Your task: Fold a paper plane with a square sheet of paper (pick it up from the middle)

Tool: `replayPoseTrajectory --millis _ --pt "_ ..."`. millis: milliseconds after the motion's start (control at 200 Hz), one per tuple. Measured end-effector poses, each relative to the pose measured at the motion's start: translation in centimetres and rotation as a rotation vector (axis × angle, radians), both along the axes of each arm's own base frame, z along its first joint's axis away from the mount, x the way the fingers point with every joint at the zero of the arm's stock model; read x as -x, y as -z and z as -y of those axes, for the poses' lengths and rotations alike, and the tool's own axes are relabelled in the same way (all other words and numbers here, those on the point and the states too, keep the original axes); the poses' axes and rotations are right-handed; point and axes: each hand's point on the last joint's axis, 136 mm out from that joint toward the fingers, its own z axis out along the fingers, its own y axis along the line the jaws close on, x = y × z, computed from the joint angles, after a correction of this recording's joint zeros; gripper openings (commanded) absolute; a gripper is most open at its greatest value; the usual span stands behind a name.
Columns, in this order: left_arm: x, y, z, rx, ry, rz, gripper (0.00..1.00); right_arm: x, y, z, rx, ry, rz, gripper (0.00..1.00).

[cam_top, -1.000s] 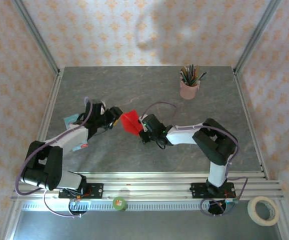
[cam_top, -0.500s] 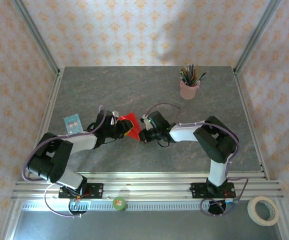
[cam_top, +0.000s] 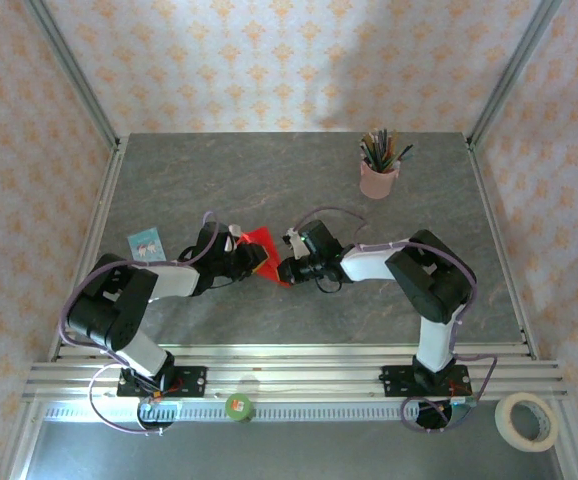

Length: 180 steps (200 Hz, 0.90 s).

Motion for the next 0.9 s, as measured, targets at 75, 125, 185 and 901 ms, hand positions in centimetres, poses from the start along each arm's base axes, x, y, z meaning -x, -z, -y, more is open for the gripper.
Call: replayPoseTrajectory --millis 75,125,185,901 --pt "0.1 0.3 0.0 -0.007 0.004 -0.003 0.27 0.0 0.0 0.0 -0.007 0.003 -0.009 0.11" --pt "0.1 0.4 0.0 -0.011 0.006 -0.004 0.27 0.0 0.0 0.0 -0.011 0.004 -0.013 0.11" --pt "0.1 0.5 -0.1 -0.018 0.009 0.003 0.29 -0.1 0.0 0.1 -0.018 0.01 -0.018 0.11" --pt "-0.4 1.6 0.0 -0.081 0.052 -0.015 0.48 0.0 -0.2 0.0 -0.084 0.018 -0.049 0.12"
